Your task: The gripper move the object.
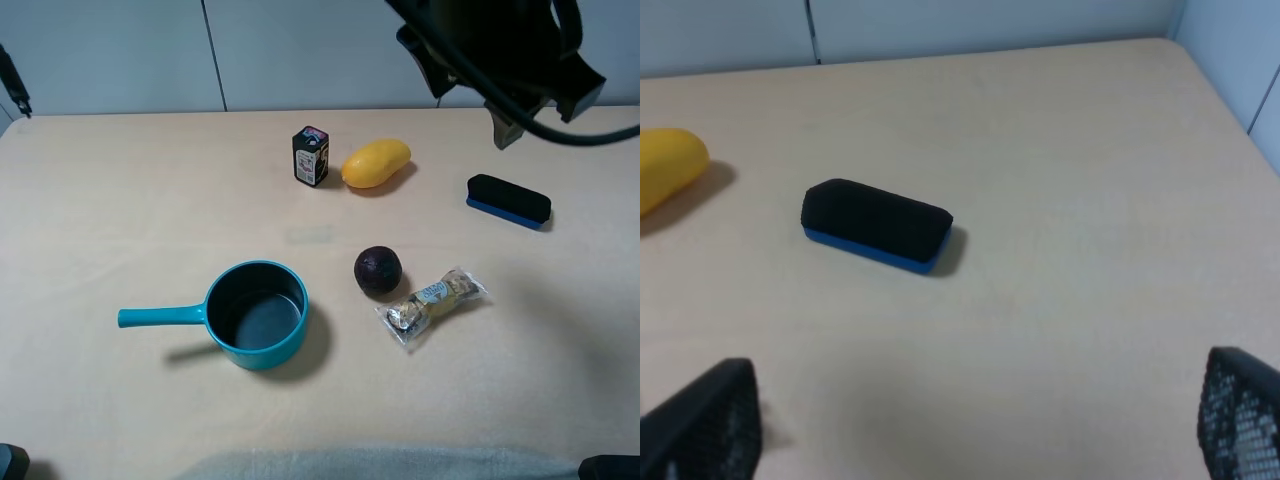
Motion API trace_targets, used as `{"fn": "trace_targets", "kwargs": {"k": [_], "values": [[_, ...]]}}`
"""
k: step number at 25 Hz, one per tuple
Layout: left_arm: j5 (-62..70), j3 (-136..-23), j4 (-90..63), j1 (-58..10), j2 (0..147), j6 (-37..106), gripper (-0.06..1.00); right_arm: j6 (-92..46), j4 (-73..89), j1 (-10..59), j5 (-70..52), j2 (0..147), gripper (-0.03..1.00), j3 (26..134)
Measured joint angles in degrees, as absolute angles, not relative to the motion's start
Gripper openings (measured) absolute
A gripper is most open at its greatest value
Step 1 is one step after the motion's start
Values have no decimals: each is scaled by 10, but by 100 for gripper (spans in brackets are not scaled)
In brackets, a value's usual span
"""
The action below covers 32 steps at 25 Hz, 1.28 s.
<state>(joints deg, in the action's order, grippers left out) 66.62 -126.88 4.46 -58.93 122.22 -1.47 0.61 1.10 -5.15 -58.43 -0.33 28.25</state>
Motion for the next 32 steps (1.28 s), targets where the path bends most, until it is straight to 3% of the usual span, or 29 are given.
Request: {"fn": "trace_targets", "kwargs": {"k": [10, 18, 32], "values": [[668, -1211, 50, -549, 1159, -15, 70, 6, 11, -52, -584, -3, 66, 282], [666, -1061, 50, -484, 1071, -15, 70, 6, 11, -52, -584, -3, 66, 282], [610, -688, 50, -246, 833, -5, 70, 6, 11, -52, -584, -3, 66, 282]]}}
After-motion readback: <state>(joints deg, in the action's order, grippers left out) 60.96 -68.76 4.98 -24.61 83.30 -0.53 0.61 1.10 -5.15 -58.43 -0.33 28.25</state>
